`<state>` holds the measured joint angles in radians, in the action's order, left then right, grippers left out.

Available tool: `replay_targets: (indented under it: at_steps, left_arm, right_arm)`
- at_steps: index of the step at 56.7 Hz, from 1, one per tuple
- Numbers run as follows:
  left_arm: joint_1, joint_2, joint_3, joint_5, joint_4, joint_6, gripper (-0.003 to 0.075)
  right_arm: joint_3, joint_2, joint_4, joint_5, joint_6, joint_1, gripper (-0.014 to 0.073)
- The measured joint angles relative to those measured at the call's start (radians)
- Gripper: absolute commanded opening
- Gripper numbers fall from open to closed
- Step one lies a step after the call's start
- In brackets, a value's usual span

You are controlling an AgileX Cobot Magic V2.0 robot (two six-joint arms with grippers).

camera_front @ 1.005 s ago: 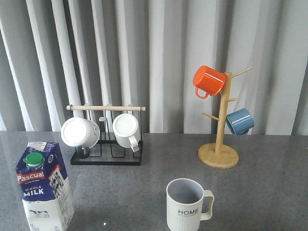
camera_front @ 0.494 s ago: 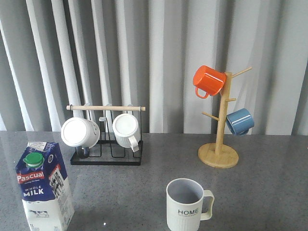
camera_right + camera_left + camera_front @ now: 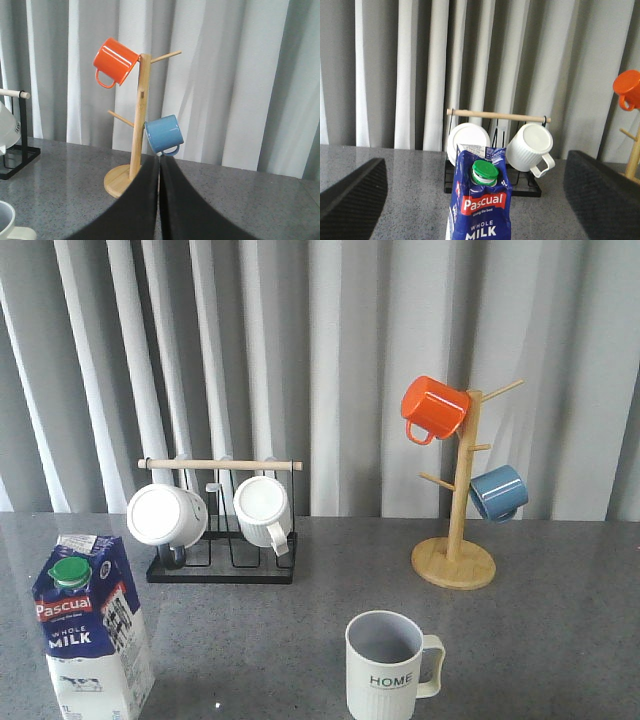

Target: Place milk next to cup

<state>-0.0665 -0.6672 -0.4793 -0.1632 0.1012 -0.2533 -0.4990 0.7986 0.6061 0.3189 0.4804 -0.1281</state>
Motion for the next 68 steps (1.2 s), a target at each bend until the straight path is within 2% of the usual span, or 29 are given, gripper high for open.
replay_targets:
  at_steps: [12, 20, 36, 60, 68]
  left_arm:
    - [0.000, -0.251, -0.095, -0.079, 0.007, -0.044, 0.0724]
    - [-0.018, -0.364, -0.156, -0.173, 0.055, -0.049, 0.0722]
    - [-0.040, -0.562, -0.204, -0.267, 0.105, -0.065, 0.0720]
    - [-0.040, -0.690, -0.205, -0.296, 0.106, -0.091, 0.0716]
    - [-0.040, -0.729, -0.208, -0.285, 0.106, -0.091, 0.0681]
  right_arm:
    - [0.000, 0.000, 0.000, -0.001, 0.000, 0.000, -0.0008]
    - [0.000, 0.000, 0.000, -0.001, 0.000, 0.000, -0.0008]
    - [0.000, 0.000, 0.000, -0.001, 0.000, 0.000, -0.0008]
    - [0.000, 0.000, 0.000, -0.002, 0.000, 0.000, -0.0008]
    - [0.000, 0.000, 0.000, -0.002, 0.000, 0.000, -0.0008]
